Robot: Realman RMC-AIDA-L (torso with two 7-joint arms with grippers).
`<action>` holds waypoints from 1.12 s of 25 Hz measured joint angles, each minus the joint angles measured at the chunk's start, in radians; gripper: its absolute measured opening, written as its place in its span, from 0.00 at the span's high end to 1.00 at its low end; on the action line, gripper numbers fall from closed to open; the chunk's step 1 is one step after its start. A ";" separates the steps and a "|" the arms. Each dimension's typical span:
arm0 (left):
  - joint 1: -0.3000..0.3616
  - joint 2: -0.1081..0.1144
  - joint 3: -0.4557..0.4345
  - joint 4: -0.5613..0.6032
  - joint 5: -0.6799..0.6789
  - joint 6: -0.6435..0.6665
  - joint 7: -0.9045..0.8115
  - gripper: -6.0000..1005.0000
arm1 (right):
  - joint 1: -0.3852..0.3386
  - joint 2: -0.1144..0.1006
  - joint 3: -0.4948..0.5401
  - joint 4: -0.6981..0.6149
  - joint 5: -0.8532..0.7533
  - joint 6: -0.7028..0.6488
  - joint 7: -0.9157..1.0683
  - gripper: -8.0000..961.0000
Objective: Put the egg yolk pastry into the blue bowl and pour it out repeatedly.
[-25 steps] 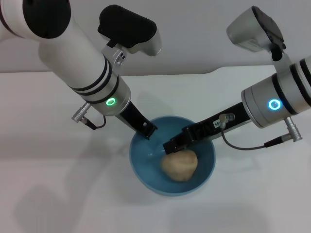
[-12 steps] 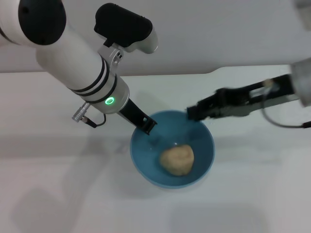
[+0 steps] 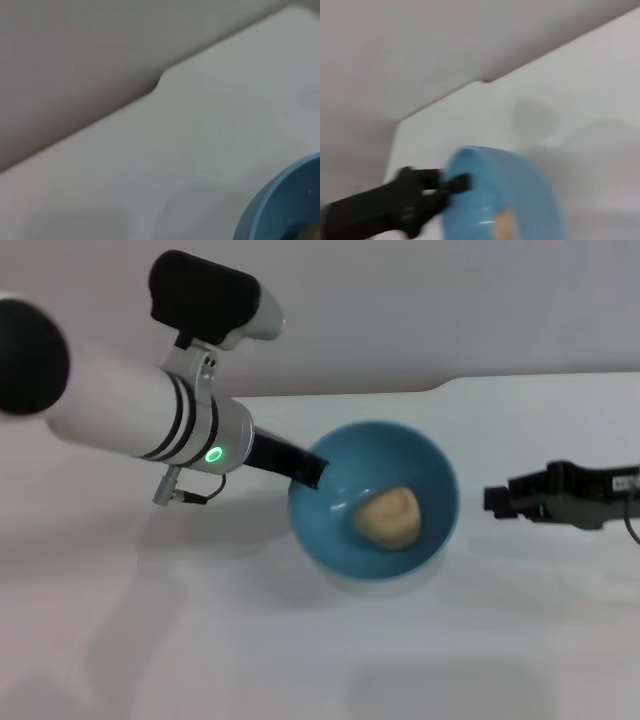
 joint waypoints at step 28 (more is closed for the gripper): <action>0.508 0.004 0.673 -0.101 -0.030 1.705 0.081 0.99 | -0.036 -0.009 0.157 -0.099 -0.044 -0.123 -0.044 0.81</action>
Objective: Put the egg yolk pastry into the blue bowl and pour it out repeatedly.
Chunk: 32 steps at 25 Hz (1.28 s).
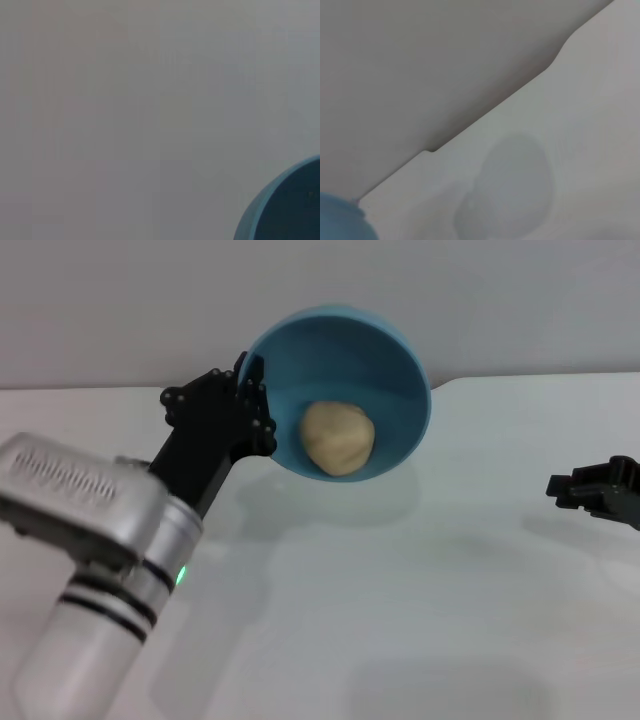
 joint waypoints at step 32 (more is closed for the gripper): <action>-0.243 -0.018 0.247 -0.364 -0.159 0.633 -0.121 0.99 | 0.038 0.007 0.000 -0.059 0.008 0.000 -0.014 0.81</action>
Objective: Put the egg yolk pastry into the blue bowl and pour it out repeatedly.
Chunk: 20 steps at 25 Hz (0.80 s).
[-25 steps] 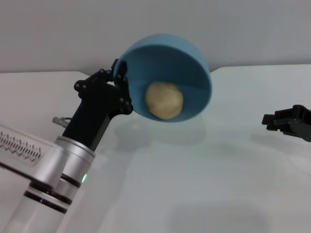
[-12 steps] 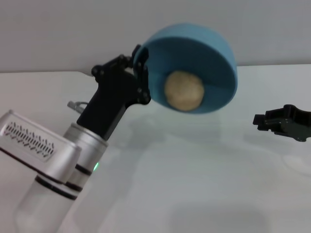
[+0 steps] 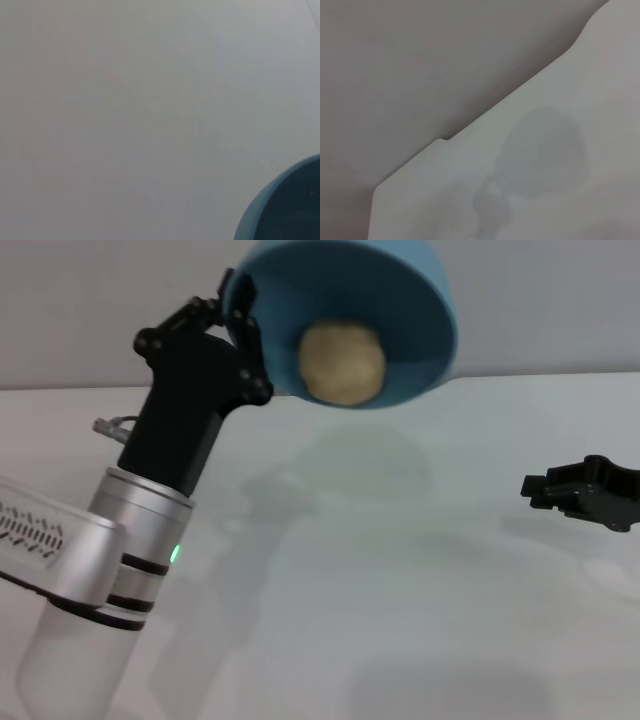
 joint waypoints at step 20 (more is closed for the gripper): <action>-0.062 0.000 0.004 -0.013 -0.020 -0.141 -0.007 0.99 | 0.016 -0.002 0.000 -0.009 0.002 -0.008 -0.001 0.82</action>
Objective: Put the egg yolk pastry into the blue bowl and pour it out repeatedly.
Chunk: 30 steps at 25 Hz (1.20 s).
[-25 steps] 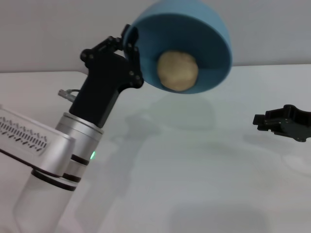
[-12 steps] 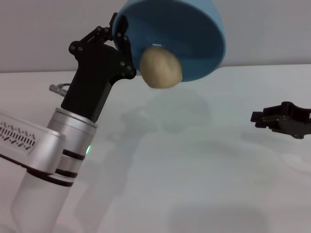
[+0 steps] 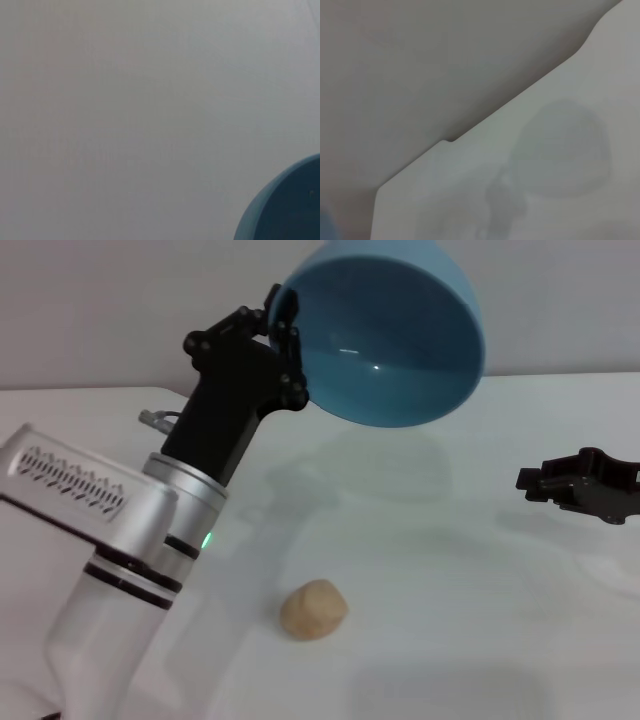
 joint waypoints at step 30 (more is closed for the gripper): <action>-0.060 0.020 -0.661 0.257 0.183 -1.063 0.013 0.99 | -0.011 0.004 -0.008 -0.064 0.318 0.032 -0.269 0.82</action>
